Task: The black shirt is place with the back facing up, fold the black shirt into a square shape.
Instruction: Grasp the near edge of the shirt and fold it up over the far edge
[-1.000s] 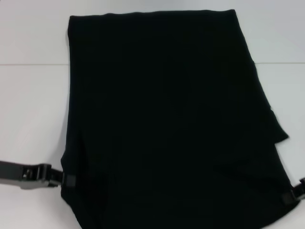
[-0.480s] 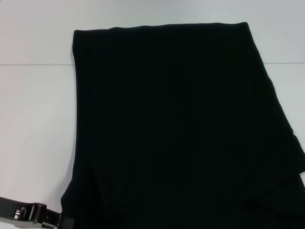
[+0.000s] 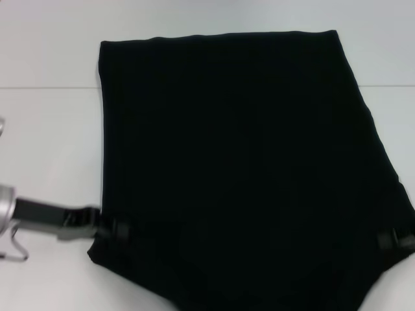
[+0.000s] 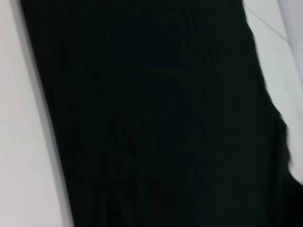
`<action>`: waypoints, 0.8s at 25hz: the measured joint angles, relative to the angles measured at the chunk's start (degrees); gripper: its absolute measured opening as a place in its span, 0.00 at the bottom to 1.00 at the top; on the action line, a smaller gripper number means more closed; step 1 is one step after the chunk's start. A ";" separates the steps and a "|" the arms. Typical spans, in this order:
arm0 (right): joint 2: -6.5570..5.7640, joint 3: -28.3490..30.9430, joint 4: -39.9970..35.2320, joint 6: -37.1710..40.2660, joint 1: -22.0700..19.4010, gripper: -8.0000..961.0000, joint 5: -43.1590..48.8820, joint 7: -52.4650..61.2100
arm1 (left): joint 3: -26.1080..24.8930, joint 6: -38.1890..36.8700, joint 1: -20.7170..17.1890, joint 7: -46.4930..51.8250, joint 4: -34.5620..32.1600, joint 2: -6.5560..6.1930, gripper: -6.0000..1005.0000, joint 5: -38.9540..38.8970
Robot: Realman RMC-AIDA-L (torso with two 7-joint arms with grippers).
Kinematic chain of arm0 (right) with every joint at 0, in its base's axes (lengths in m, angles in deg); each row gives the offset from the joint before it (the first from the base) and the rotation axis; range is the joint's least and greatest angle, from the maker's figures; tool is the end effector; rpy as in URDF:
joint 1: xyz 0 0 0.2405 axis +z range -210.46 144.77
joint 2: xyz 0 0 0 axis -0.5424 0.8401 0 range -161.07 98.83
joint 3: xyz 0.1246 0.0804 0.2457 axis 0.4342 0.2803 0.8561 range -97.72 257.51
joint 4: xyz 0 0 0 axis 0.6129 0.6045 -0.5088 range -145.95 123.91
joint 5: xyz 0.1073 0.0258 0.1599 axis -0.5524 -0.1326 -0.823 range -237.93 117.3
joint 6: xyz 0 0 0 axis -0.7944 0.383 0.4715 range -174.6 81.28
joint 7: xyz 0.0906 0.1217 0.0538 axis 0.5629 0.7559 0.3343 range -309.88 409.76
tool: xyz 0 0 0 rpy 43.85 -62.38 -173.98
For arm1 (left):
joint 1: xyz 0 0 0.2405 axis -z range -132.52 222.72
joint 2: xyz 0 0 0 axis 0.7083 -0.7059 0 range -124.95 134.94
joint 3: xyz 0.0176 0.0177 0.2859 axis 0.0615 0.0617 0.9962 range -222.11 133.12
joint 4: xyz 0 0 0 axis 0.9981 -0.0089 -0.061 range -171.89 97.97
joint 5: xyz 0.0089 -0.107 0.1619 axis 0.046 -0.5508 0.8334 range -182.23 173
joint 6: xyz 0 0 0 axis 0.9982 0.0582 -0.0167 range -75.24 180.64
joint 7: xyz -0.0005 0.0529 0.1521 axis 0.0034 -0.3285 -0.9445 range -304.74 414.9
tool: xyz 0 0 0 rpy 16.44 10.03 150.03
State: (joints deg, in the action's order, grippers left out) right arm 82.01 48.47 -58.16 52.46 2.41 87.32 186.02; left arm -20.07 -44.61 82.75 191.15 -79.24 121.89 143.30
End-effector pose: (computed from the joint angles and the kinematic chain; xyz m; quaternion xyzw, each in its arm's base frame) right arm 0.3186 0.3348 0.0287 -0.7821 0.6181 0.0276 0.0739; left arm -0.2991 0.3373 -0.0064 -0.7615 -0.6411 -0.0886 0.0349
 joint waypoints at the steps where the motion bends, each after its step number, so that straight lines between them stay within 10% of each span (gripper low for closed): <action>1: -0.35 0.20 1.11 -2.01 0.78 0.07 -0.53 0.14 | 0.05 2.42 0.81 0.45 0.72 -0.01 0.07 -0.01; 9: -1.79 1.86 2.86 -17.17 4.84 0.07 -3.92 2.12 | -0.03 22.00 7.02 3.91 5.46 0.70 0.07 -1.22; 20: -0.71 -0.66 12.18 -43.38 11.23 0.08 -5.14 1.89 | 2.70 41.57 11.05 6.18 8.43 2.17 0.07 -3.46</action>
State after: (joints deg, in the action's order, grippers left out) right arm 81.30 47.81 -45.99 9.08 13.64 82.18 187.91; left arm -17.37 -3.03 93.80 197.32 -70.82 124.06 139.84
